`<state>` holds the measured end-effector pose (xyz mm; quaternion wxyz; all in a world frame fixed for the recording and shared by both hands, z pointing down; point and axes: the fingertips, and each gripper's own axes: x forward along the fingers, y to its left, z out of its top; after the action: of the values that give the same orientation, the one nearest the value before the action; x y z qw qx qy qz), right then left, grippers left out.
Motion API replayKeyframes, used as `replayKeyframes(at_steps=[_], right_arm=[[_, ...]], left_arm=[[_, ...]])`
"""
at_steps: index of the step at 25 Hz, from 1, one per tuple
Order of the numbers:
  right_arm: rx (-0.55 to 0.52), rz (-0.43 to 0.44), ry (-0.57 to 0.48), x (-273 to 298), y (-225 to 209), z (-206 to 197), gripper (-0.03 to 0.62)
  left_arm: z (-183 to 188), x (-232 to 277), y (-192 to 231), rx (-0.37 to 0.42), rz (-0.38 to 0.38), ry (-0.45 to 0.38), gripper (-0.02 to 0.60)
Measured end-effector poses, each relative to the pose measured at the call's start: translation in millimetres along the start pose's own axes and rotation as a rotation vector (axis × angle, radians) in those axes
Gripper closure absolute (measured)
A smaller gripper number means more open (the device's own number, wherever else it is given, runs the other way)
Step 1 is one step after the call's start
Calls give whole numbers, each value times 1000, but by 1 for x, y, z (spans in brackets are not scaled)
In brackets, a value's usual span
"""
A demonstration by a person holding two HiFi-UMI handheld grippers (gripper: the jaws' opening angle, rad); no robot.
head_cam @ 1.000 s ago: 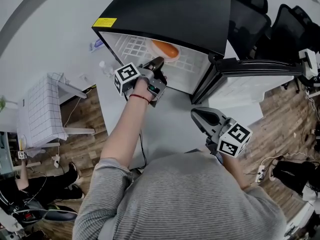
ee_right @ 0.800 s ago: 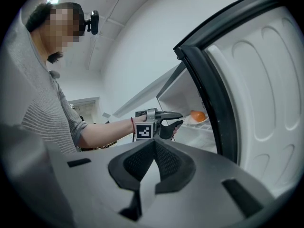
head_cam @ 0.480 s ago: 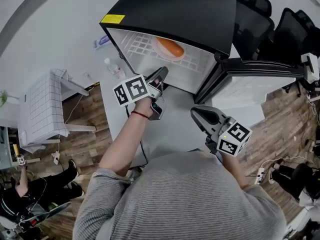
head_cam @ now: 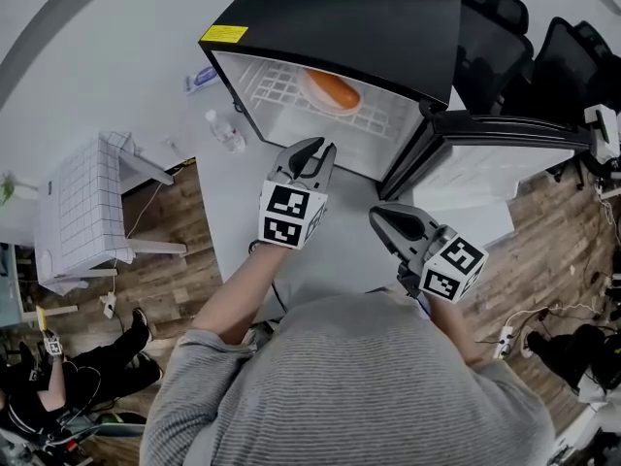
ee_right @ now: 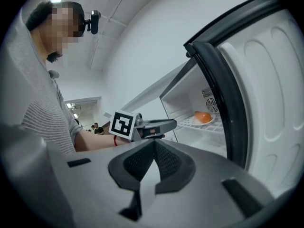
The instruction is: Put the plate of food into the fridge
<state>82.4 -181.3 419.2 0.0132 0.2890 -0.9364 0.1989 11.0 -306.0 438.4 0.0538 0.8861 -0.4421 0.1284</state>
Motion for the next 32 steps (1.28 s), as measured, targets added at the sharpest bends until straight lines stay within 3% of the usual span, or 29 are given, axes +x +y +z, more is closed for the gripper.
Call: replayKeyframes(at_steps=[14,22,32], right_arm=[[-2,-1,-4,1,2,0,582],[-5,5,-8,1,7,-2,582],[-8,0,-19,0,13,-4,582]], left_arm=[[-6,-7,-5,3,-12,18,514],[-12,-36,-27,8,-56,21,517],[-17,-70,-48,-46,-78,7,571]])
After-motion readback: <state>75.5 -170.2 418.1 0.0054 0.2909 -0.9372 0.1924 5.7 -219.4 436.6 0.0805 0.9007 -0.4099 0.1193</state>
